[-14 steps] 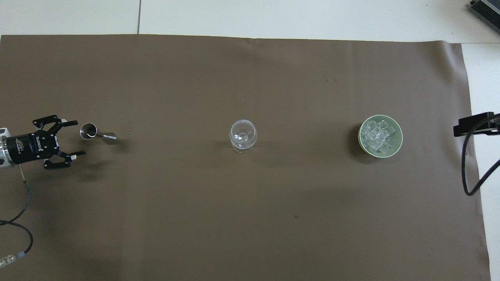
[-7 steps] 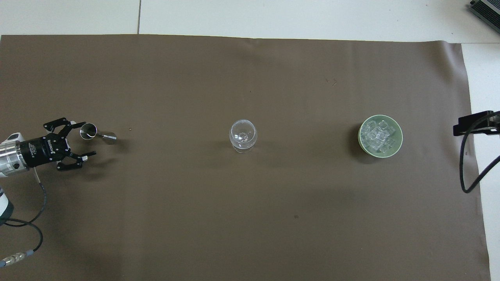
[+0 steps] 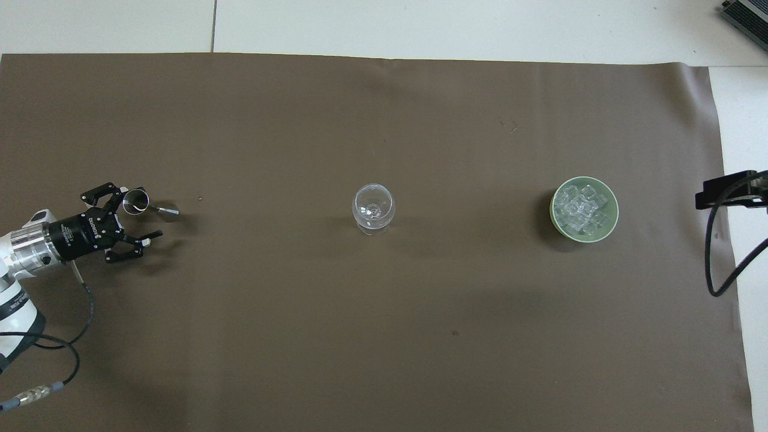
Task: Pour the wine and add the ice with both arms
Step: 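Close the left gripper around the metal jigger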
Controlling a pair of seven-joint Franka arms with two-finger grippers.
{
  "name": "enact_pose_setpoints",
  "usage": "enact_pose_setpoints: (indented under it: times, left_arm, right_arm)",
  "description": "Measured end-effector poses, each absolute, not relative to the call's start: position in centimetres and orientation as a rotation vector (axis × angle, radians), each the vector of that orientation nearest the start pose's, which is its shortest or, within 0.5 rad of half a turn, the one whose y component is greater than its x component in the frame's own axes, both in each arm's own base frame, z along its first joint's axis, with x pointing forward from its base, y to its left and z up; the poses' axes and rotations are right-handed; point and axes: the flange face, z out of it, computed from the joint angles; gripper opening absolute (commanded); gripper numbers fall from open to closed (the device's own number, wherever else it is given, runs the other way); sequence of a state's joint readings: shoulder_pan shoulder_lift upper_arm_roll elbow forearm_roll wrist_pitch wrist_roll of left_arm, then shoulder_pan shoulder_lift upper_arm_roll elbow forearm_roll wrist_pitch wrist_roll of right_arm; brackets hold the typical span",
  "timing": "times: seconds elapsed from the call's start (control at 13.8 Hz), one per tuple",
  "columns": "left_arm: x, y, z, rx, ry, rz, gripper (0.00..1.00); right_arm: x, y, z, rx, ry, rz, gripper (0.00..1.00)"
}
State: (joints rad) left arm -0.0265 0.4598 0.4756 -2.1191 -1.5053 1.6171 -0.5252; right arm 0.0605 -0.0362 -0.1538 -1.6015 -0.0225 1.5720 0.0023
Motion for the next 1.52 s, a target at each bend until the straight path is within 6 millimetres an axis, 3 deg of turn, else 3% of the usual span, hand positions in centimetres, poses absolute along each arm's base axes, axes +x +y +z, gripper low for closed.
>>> enact_pose_setpoints:
  times: [0.14,0.29,0.43,0.65,0.72,0.8,1.52]
  left_arm:
    - [52.4,13.51,21.96,1.138,1.548,-0.769,1.0]
    - [52.38,13.45,21.92,1.138,1.547,-0.77,0.78]
    - [52.34,13.44,21.88,1.137,1.547,-0.77,0.63]
    - [52.33,13.44,21.86,1.135,1.548,-0.769,0.23]
    - [52.32,13.47,21.86,1.134,1.548,-0.768,0.06]
    - [52.32,13.53,21.87,1.133,1.55,-0.766,0.0]
    - [52.66,14.2,22.34,1.109,1.561,-0.752,0.0]
  right_arm:
    - [54.07,-5.46,62.97,-3.155,0.151,-0.009,1.0]
    - [54.07,-5.46,62.97,-3.155,0.151,-0.008,1.0]
    - [54.06,-5.46,62.89,-3.155,0.151,-0.006,1.0]
    - [54.06,-5.46,62.73,-3.155,0.151,0.0,1.0]
    - [54.05,-5.46,62.71,-3.155,0.151,0.0,1.0]
    - [54.05,-5.46,62.7,-3.155,0.151,0.0,1.0]
    - [54.05,-5.46,62.69,-3.155,0.151,0.001,1.0]
